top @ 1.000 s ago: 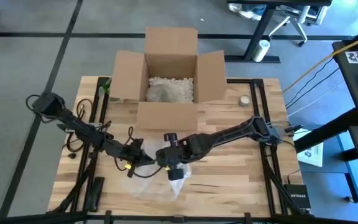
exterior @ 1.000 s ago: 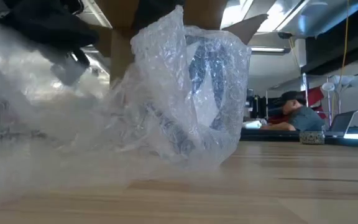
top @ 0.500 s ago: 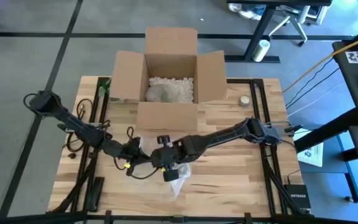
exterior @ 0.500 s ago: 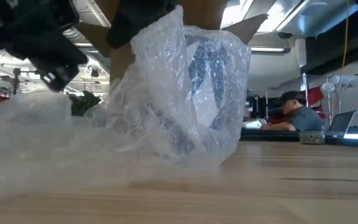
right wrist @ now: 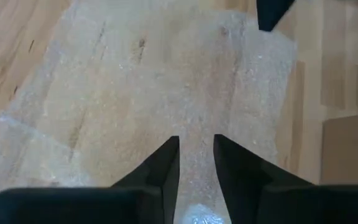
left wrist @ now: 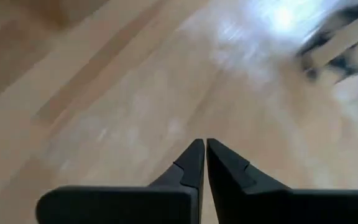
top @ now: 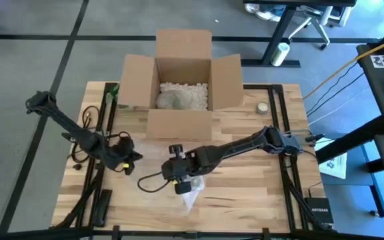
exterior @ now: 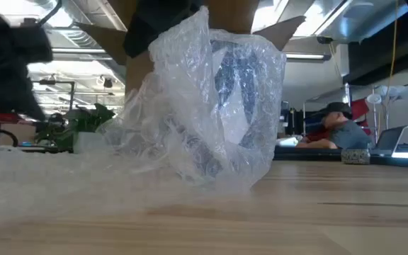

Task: Wrap mug
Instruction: Wrap the blue mug with the bubble wrap

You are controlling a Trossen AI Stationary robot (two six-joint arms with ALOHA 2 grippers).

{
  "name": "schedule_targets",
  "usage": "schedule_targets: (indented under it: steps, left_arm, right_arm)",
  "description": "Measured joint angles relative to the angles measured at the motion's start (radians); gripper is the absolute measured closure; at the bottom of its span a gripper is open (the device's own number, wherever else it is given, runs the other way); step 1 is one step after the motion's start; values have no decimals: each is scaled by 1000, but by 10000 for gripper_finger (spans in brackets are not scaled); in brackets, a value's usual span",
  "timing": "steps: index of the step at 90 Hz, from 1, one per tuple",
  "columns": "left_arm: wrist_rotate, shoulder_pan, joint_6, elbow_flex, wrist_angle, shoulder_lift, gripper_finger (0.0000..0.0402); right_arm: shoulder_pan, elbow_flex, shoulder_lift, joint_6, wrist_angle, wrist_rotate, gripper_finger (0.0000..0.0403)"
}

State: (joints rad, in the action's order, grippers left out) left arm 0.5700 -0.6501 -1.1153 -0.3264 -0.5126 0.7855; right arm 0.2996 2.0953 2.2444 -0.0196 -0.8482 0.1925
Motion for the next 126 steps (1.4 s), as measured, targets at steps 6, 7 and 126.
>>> schedule_targets:
  steps: [6, 7, 126]
  left_arm:
    - [0, -20, -62, 0, -56, 9, 401]
    - [0, -24, -69, 0, -62, 10, 401]
    - [-74, -18, 163, 10, 812, 585, 402]
  right_arm:
    - [0, 0, 0, 0, 1, 1, 317]
    - [0, 0, 0, 0, 2, 1, 317]
    - [1, 0, -1, 15, 2, -93, 317]
